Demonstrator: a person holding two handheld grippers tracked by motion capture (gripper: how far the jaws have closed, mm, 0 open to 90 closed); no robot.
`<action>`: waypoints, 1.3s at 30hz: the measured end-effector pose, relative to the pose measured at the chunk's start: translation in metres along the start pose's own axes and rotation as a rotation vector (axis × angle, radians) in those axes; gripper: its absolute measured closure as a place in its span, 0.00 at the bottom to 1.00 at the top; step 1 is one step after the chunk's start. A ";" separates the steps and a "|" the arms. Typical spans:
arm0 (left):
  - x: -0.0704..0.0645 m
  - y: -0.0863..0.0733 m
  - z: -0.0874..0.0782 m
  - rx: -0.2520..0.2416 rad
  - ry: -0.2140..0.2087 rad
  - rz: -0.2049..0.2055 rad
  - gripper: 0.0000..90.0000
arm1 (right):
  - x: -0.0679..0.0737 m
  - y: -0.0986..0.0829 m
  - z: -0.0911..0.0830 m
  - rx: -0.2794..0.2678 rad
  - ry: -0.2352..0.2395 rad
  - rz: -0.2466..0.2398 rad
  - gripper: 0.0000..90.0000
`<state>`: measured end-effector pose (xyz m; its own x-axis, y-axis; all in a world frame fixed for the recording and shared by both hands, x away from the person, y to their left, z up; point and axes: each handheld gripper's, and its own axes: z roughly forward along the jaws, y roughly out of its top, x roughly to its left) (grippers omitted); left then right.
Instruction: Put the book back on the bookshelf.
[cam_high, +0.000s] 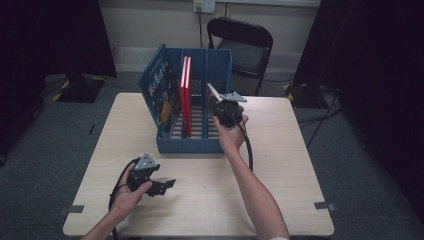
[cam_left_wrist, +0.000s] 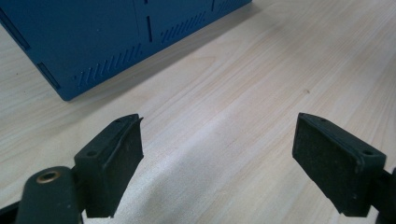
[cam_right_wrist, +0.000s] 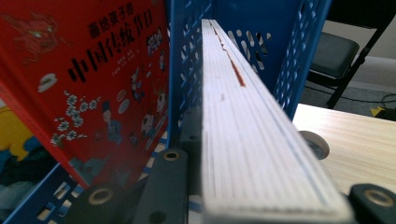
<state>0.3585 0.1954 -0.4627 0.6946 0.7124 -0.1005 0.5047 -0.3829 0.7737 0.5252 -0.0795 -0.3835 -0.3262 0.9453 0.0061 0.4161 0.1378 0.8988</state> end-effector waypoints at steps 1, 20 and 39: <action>0.000 0.000 0.000 0.000 0.000 0.000 0.18 | 0.000 0.000 0.002 0.005 -0.001 0.000 0.85; 0.000 0.000 0.000 0.004 -0.002 0.011 0.18 | -0.001 -0.026 0.018 0.079 0.009 -0.007 0.85; -0.001 0.000 0.002 0.007 -0.004 0.009 0.18 | -0.007 -0.043 0.006 0.139 0.065 -0.062 0.83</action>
<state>0.3591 0.1938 -0.4637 0.7009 0.7067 -0.0960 0.5019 -0.3930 0.7705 0.5146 -0.0905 -0.4248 -0.4070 0.9133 -0.0156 0.5053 0.2393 0.8291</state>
